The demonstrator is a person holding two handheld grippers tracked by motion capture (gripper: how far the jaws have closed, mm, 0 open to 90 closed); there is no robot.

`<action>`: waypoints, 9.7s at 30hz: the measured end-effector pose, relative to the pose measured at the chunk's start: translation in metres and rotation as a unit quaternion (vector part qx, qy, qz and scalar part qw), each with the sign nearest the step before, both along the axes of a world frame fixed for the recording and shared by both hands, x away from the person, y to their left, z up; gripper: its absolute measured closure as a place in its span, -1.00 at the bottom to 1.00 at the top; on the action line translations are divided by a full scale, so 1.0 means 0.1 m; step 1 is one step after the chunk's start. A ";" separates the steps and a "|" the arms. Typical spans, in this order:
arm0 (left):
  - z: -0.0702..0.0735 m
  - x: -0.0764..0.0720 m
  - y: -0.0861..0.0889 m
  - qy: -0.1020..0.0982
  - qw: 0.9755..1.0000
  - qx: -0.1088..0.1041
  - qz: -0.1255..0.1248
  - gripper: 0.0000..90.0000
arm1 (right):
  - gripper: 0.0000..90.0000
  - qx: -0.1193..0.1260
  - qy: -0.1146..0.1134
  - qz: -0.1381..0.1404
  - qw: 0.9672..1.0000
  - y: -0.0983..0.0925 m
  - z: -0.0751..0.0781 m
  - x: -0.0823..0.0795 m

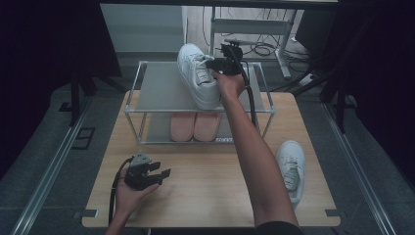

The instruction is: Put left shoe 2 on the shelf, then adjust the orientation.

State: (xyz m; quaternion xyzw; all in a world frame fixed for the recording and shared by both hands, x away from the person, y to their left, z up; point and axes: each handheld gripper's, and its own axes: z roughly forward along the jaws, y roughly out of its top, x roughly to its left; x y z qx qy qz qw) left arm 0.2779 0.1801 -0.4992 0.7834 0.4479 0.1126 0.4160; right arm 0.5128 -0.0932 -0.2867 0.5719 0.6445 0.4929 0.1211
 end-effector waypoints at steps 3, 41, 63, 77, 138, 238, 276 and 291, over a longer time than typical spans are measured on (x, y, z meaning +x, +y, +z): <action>-0.01 0.00 0.00 0.001 1.000 0.000 0.000 0.04 | 0.81 0.002 0.005 -0.016 1.000 0.02 -0.03 0.05; -0.02 0.00 0.00 0.000 1.000 0.008 -0.001 0.04 | 0.43 -0.057 -0.055 0.052 0.996 -0.29 -0.08 -0.17; -0.03 -0.01 -0.04 -0.001 1.000 0.014 -0.002 0.04 | 0.98 -0.103 -0.059 0.096 0.988 -0.58 -0.37 -0.50; -0.03 -0.01 -0.06 0.000 1.000 0.018 -0.006 0.04 | 1.00 -0.119 -0.041 0.111 0.986 -0.51 -0.61 -0.48; -0.04 -0.01 -0.06 0.001 1.000 0.017 -0.008 0.04 | 1.00 -0.100 -0.054 0.139 0.984 -0.13 -0.61 -0.57; -0.04 -0.03 -0.07 0.006 1.000 0.022 -0.007 0.04 | 1.00 -0.213 0.002 0.200 0.956 -1.71 -1.47 -2.36; -0.04 -0.02 -0.07 0.007 1.000 0.020 -0.009 0.04 | 1.00 -0.292 0.048 0.193 0.936 -1.86 -1.63 -3.04; -0.05 -0.02 -0.09 0.008 1.000 0.021 -0.011 0.04 | 1.00 -0.304 0.057 0.154 0.938 -2.20 -1.63 -3.22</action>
